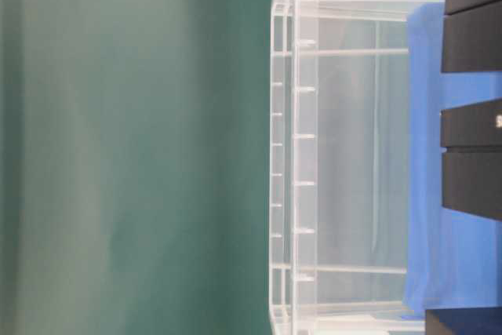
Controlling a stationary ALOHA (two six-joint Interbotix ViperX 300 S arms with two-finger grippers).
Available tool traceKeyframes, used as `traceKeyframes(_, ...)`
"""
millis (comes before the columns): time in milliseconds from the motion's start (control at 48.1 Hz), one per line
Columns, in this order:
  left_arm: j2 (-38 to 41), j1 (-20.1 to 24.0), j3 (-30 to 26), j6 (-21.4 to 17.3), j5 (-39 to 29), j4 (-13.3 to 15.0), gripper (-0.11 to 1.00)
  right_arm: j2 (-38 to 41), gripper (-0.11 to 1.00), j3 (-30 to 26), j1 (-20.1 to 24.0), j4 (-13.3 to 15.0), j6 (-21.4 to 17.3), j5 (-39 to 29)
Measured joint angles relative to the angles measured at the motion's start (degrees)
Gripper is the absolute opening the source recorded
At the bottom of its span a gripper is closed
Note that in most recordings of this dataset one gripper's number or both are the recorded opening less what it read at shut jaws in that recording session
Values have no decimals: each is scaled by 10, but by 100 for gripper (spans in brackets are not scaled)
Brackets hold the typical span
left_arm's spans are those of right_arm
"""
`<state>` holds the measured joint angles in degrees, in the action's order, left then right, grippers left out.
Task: Take the box out of the case with the left arm.
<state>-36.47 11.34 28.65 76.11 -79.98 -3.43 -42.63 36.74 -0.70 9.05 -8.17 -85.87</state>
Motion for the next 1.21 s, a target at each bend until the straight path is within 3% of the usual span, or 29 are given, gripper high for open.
traceKeyframes(229, 3, 59, -4, -47, 0, 5, 88, 1, 0, 0, -1, 0, -1, -1)
traceKeyframes(1206, 4, 61, -4, -46, 0, 5, 88, 1, 0, 0, 0, 0, -1, 0)
